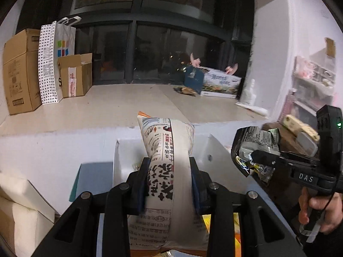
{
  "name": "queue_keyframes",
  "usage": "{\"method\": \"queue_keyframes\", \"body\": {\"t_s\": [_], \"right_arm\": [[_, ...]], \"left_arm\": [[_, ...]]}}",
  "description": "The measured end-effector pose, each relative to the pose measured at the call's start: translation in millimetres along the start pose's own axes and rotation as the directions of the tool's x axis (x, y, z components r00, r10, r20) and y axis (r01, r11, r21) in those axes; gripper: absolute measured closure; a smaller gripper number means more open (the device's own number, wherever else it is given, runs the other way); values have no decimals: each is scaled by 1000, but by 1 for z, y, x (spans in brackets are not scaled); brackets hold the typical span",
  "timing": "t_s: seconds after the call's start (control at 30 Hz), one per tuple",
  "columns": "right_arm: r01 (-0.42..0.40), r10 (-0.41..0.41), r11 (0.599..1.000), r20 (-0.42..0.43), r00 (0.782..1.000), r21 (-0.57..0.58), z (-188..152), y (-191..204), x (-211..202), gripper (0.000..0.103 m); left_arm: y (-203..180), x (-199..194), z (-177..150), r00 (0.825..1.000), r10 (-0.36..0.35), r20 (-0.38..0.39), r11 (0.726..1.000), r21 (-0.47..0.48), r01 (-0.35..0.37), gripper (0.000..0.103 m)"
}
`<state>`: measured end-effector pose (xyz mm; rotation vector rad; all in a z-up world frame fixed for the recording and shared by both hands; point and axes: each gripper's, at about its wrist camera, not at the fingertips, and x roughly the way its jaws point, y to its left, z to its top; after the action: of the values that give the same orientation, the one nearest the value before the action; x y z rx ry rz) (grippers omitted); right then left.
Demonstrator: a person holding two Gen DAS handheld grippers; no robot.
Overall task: Organize snacks
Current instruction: 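Drop silver bag with right gripper while left drops rice-cracker bag into box, then move the right gripper over the green seaweed pack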
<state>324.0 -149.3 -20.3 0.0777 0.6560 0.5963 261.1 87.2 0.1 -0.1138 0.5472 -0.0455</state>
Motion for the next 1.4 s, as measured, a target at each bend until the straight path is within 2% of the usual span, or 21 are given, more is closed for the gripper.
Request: {"method": "queue_keyframes", "body": {"t_s": [0.13,0.17,0.2,0.23,0.27,0.3,0.5,0.57,0.73,0.87,1.07,1.2,1.3,1.4], "right_arm": [[51,-51,999,-50,997,-10,28,-8,40,65],[60,-60,998,-66,996,-9,32,-11,49,63],[69,-69,998,-70,995,-7,34,-13,54,56],[86,-86,996,-78,993,-10,37,-16,62,43],[113,-114,993,-83,990,-12,38,-18,67,7],[127,-128,992,-79,989,-9,37,-20,69,0],[98,-92,994,-101,991,54,25,-33,59,0],[79,-74,995,-79,994,62,19,-32,47,0],[18,-18,999,-15,1000,37,2,-17,3,0],[-7,7,1000,28,1000,-7,-19,-5,-42,0],[-33,36,999,66,997,-39,-63,4,-99,0],[-19,22,998,43,999,-64,-99,6,-123,0],[-40,41,997,16,999,-59,-126,6,-138,0],[2,-3,998,-20,1000,-62,-158,7,-144,0]], "left_arm": [[8,43,20,998,44,-48,999,-10,-45,60],[9,55,23,996,55,-75,998,-13,-57,54],[11,66,25,991,69,-112,997,-14,-71,30],[11,69,23,989,83,-120,996,-11,-85,7],[12,70,21,989,100,-113,995,-5,-101,0],[12,69,19,988,115,-103,993,-1,-116,0],[12,50,5,992,87,-93,996,-11,-88,0],[10,40,2,993,85,-85,996,3,-85,0],[-6,-3,-7,997,64,-39,997,41,-62,0],[-15,-45,-18,1000,18,6,999,37,-18,0],[-38,-105,-56,997,-48,55,996,80,43,0],[-55,-131,-91,996,-66,53,993,103,60,0],[-64,-141,-116,995,-93,33,991,97,90,0],[-67,-146,-141,996,-94,11,993,70,93,0]]}}
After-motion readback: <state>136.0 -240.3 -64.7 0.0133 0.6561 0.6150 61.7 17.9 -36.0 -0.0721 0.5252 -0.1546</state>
